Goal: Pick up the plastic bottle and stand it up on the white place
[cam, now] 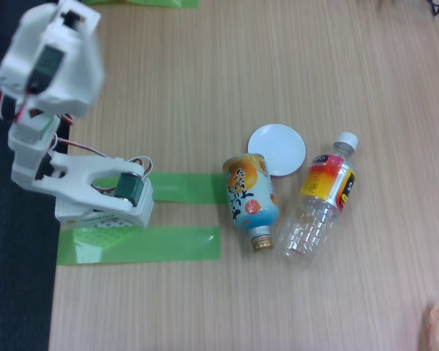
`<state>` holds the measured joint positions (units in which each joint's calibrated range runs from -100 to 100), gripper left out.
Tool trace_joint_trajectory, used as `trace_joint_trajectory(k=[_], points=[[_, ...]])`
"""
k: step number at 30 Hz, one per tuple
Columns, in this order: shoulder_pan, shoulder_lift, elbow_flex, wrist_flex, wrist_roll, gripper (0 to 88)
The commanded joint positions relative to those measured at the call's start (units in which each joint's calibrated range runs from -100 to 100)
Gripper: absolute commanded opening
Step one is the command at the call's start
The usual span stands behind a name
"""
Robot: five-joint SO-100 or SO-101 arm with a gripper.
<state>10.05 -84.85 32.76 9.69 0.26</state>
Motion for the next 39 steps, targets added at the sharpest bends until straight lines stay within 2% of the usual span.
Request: trace_joint_trajectory(k=[1,4,10,17,26,31,39], points=[[0.03,12.99,-12.89,11.86,0.34,30.6],[-0.05,23.15,-22.58,18.47,0.24,36.7],[-7.46,41.04,-41.32,27.14,0.13,36.8],[-20.79,56.16,-55.17,27.57,0.34,36.8],[-34.34,70.27,-63.32,27.14,-0.24,36.9],[-40.34,75.57,-68.21,22.33,-5.22,36.9],[-41.83,80.35,-69.84,38.21,-9.63,36.9]])
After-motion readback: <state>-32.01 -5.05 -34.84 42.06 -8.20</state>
